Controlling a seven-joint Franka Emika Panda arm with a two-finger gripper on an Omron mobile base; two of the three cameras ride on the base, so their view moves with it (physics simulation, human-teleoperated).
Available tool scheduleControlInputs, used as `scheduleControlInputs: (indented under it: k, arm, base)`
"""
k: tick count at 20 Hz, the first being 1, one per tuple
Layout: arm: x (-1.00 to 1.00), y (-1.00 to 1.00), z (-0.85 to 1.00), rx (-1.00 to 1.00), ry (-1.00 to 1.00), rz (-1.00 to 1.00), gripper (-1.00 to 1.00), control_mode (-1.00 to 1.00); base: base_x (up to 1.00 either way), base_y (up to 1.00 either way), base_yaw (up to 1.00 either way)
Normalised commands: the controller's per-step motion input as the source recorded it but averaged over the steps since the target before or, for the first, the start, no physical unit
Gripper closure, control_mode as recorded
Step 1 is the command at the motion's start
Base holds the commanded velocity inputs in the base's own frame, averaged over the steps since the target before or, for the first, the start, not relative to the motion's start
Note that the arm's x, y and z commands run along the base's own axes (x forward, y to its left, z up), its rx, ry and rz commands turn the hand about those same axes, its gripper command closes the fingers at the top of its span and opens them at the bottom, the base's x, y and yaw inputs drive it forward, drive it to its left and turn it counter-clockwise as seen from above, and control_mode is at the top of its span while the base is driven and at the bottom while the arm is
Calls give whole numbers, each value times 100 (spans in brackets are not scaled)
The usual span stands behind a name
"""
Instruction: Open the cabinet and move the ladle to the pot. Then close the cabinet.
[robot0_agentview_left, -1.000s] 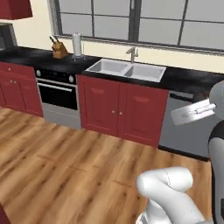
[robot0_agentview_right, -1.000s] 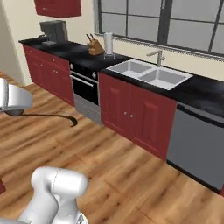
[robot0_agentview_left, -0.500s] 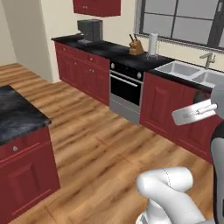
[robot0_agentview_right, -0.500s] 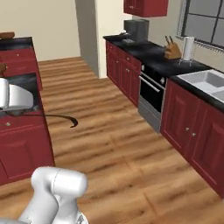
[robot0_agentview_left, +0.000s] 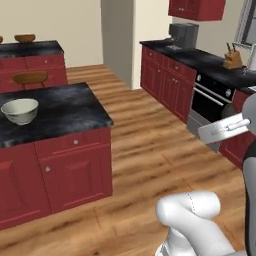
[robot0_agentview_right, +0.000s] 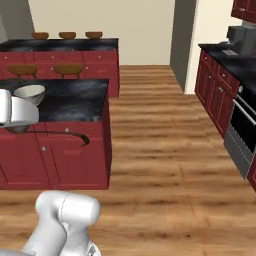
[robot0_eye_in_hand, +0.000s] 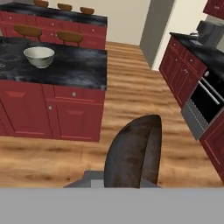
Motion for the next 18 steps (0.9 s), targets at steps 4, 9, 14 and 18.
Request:
scheduleControlInputs:
  k: [4, 9, 14, 18]
  arm:
    - [0, 0, 0, 0, 0, 0, 100, 100]
    - [0, 0, 0, 0, 0, 0, 100, 100]
    - [0, 0, 0, 0, 0, 0, 100, 100]
    - [0, 0, 0, 0, 0, 0, 100, 100]
  base:
    - [13, 7, 34]
    - [34, 72, 0]
    - [82, 100, -8]
    - [93, 100, -9]
